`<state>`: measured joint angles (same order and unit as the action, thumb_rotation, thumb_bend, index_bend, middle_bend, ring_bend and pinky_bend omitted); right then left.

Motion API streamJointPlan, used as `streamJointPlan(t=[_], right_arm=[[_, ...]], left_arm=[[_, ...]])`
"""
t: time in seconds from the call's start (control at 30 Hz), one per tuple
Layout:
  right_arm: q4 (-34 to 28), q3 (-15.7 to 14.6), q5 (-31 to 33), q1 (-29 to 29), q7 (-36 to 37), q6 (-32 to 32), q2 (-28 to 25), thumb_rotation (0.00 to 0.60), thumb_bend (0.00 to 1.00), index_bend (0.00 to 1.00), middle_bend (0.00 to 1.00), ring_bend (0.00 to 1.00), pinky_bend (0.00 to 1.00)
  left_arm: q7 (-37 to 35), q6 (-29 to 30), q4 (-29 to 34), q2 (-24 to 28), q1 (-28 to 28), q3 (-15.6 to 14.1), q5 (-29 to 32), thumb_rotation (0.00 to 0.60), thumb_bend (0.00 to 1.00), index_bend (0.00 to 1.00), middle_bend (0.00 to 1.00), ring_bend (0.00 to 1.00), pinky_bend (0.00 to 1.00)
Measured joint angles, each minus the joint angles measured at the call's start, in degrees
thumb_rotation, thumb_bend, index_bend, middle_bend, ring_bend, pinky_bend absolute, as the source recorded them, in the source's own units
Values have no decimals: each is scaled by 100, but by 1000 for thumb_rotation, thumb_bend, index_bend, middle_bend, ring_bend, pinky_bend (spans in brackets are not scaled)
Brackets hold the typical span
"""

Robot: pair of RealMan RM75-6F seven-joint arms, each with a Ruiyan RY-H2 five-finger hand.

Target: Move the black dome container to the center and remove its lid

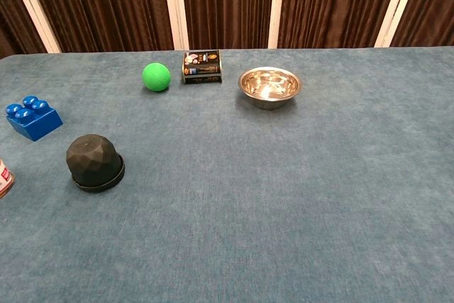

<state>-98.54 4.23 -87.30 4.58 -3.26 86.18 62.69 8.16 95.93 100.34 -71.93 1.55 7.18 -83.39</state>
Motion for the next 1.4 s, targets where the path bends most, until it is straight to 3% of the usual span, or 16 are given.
streamJointPlan(t=[0.53,1.07,1.4], right_arm=[[-44,16,26,19,-50,-25,-14,600,233,0,0,0,0],[-5,-76,-44,-10,214,-67,-100,600,233,0,0,0,0],[-3,-95,-18,21,179,-159,-87,600,233,0,0,0,0]], left_arm=[[-122,-185,-2,-20,-76,-90,-95,600,182,209,153,0,0],[-1309,-948,73,137,-419,-453,-568,600,157,205,109,0,0],[-2490,-2073,-99,-202,-1174,-286,-356,600,135,203,102,0,0]])
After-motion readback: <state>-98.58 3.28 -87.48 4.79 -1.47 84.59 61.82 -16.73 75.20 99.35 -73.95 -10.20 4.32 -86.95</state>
